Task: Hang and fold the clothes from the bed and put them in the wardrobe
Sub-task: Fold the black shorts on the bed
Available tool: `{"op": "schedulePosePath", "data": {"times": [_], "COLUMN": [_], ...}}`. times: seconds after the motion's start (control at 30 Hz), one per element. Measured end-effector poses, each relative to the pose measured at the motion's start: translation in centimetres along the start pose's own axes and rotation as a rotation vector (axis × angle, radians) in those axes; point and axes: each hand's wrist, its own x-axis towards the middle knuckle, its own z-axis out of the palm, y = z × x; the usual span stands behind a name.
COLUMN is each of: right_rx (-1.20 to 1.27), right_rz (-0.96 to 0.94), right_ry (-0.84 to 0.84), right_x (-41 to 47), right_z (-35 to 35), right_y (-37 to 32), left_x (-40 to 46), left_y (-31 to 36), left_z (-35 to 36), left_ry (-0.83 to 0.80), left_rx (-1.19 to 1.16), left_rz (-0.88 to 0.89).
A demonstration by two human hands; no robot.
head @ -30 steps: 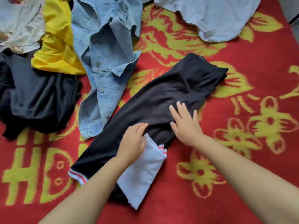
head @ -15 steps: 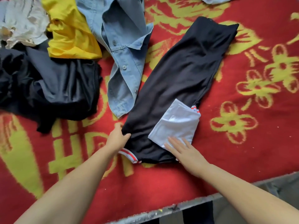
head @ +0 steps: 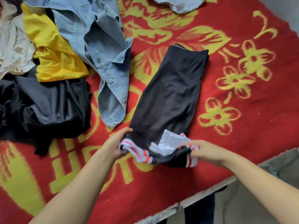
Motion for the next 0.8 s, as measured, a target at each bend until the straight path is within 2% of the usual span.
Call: {"op": "schedulePosePath", "data": {"times": [0.07,0.13,0.2,0.33,0.4,0.47,0.53,0.57,0.63,0.7,0.8], "right_rx": [0.160,0.215,0.171,0.116,0.172,0.219,0.160,0.079,-0.050,-0.069,-0.090], "right_rz": [0.001,-0.002,-0.009,0.009,-0.010,-0.002,0.070,0.123,0.196,0.176,0.162], "right_ry": [0.275,0.533,0.710,0.920,1.005,1.053,1.053,1.024,0.970,1.023,1.122], "right_x": [1.3,3.1,5.2,7.7,7.8,7.4,7.1,7.1,7.4,7.7,7.8], "right_z": [-2.6,-3.9,-4.0,-2.8,-2.3,-1.4,-0.2,0.3,0.7,0.4,-0.2], "right_y": [-0.4,0.0,0.8,2.2,2.5,2.7,3.1,3.4,3.7,3.2,2.3], "left_x": [1.3,3.3,5.5,8.7,9.0,8.9,9.2,9.4,9.7,9.9,9.8], "left_y": [2.5,4.4,5.2,4.1,3.1,1.8,0.5,0.1,-0.3,0.0,0.3], "left_z": [2.4,4.5,6.2,7.4,6.6,4.7,2.4,1.6,0.8,1.1,1.9], "left_ry": [0.050,0.076,0.078,0.140,0.277,0.482,0.595,0.604,0.589,0.555,0.457], "left_rx": [-0.160,-0.319,-0.306,-0.173,0.045,0.548,0.933,0.989,0.945,0.923,0.979], "left_rz": [0.052,0.110,0.176,0.300,0.511,0.798,0.937,0.897,0.725,0.621,0.607]}}
